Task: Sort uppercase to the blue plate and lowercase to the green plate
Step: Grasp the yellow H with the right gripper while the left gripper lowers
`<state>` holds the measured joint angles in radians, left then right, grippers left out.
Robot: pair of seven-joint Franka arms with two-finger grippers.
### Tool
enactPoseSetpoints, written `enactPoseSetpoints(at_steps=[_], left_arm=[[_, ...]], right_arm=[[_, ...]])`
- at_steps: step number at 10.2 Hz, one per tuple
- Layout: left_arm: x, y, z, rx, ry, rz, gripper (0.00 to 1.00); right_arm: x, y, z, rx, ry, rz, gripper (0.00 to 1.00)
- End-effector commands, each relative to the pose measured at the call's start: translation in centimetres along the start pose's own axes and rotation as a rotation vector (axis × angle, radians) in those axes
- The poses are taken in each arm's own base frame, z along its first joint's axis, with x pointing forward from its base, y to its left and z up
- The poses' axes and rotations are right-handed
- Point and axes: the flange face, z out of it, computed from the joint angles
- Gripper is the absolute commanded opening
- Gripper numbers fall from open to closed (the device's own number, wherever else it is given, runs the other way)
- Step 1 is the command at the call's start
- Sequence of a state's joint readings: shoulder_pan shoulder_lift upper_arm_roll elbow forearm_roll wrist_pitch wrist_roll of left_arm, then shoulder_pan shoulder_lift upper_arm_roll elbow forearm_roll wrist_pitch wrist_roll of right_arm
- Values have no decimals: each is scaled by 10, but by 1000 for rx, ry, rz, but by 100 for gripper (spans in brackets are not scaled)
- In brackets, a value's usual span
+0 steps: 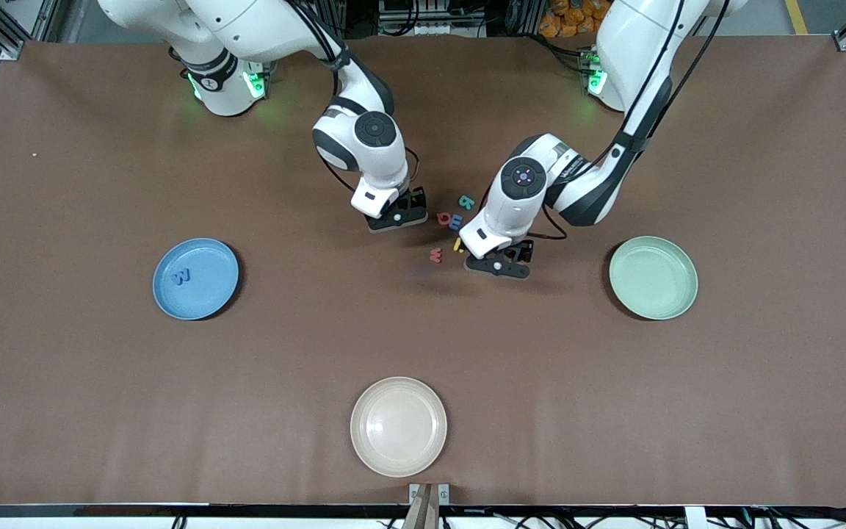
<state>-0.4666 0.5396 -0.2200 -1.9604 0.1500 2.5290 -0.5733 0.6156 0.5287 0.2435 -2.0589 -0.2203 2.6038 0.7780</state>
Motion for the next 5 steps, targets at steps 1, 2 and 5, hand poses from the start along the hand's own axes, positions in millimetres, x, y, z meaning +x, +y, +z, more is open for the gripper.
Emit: enactPoseSetpoints(at_steps=[1,2,5], left_arm=[[6,3,8,0,30,-9,100],[6,2,12,-5,34,-11,100],[1,4,23,-2,24,-2,100]], right_arm=[[-3,-5,8,12,18,5,69],[-3,-5,9,12,17,5,61],[-3,-4,10,4,22,-8,44]])
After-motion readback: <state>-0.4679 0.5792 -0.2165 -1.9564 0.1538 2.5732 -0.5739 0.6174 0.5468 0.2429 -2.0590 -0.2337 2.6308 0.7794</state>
